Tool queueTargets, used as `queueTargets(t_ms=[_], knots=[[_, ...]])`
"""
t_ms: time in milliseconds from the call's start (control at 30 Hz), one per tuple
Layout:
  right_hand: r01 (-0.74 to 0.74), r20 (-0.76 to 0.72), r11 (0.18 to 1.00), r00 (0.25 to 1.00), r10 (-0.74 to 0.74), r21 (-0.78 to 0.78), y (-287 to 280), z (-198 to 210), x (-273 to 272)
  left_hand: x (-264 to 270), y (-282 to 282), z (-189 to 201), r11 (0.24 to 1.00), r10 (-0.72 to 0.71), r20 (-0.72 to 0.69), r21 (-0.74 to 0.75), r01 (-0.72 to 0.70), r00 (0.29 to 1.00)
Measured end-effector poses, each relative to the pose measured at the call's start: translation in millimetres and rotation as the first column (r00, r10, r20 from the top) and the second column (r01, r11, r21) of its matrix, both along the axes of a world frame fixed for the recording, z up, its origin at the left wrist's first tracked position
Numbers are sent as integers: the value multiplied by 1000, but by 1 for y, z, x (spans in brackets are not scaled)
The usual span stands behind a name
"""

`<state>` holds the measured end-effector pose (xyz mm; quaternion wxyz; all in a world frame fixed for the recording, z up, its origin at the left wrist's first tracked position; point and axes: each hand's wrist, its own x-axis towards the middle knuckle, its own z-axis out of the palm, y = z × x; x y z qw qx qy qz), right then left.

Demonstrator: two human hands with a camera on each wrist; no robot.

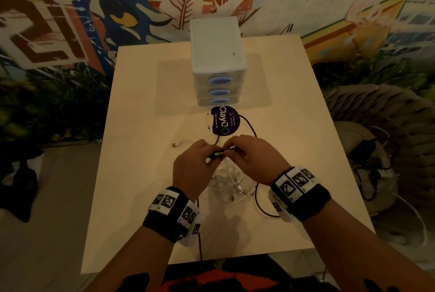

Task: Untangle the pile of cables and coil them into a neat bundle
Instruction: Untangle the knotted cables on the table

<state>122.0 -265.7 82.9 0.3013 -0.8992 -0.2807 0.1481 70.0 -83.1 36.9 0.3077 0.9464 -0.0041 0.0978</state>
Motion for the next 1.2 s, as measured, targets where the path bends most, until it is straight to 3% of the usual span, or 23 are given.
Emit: queueTargets(t_ms=[67,200,333,433,567,767,933,1100,1200], knots=[[3,-5,1000,1000,-3,-10,5,-2,5,-1,1,-2,1000,26,-19,-1,-26,999],[34,85,988,995,-48,150,3,1,11,-2,3,-14,999,46,-105,18,-44,993],[126,166,959,971,-172,253,-7,7,16,-3,9,-22,991,56,-166,-109,-75,985],[209,172,961,956,-240,181,-21,-5,21,-1,10,-21,985,76,-93,-150,-89,993],[333,151,939,936,-318,-84,-31,-12,23,1,10,-13,990,47,-14,-133,-48,999],[110,160,987,983,-90,-118,0,1,2,3,-4,-4,1000,-6,-7,3,6,1000],[109,129,980,988,-88,-167,15,-8,5,4,-2,-6,1000,-17,-48,22,18,999],[41,150,999,988,-42,11,9,4,12,8,1,-13,995,-96,-193,-56,87,976],[65,212,984,972,-100,165,4,23,16,6,1,-21,985,-50,-264,-172,4,963]])
